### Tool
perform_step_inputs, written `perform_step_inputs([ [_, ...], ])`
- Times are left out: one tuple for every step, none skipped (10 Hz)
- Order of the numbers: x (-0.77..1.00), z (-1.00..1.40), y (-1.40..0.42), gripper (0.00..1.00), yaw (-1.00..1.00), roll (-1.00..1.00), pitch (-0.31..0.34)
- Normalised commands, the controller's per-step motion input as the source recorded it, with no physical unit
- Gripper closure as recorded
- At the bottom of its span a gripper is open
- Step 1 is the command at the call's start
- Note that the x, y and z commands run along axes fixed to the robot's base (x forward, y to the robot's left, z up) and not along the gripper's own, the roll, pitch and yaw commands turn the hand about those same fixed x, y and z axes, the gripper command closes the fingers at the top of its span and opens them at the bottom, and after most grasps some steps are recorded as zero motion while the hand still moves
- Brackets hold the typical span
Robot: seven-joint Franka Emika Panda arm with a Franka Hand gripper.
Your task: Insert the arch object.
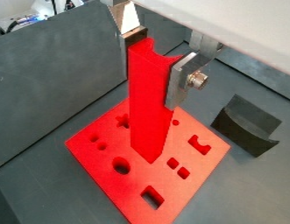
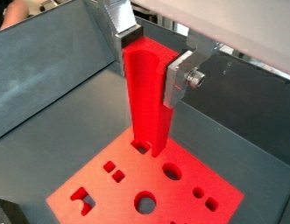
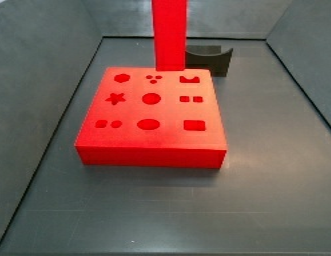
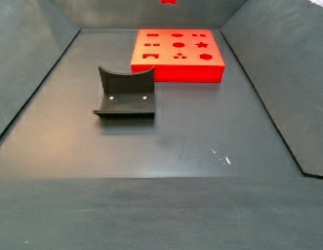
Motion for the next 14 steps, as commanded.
perform_step_inputs([
  [0.0, 0.0, 0.15, 1.0, 0.0, -0.07, -0.02],
  [0.49, -0.15, 0.73, 1.0, 0.0, -0.11, -0.013],
  [0.63, -0.2, 0.9, 1.0, 0.0, -0.06, -0.031],
  [0.69, -0.18, 0.87, 1.0, 0.0, -0.05, -0.027],
  [0.73, -0.19, 0.82, 1.0, -0.02, -0.05, -0.021],
  [0.76, -0.17, 0.77, 1.0, -0.06, -0.04, -0.027],
  [0.76, -0.17, 0.77, 1.0, -0.07, -0.02, -0.027],
  [0.77, -0.24, 0.68, 1.0, -0.12, 0.0, 0.0],
  [0.73, -0.45, 0.58, 1.0, -0.2, 0.11, 0.0],
  [0.68, -0.46, 0.44, 1.0, -0.16, 0.06, 0.023],
  [0.18, -0.15, 0.09, 1.0, -0.02, 0.0, 0.044],
  [0.0, 0.0, 0.0, 1.0, 0.0, 0.0, 0.0],
  [-0.02, -0.11, 0.0, 1.0, 0.05, 0.16, 0.0],
  [-0.18, -0.37, -0.15, 1.0, 0.0, 0.43, -0.021],
])
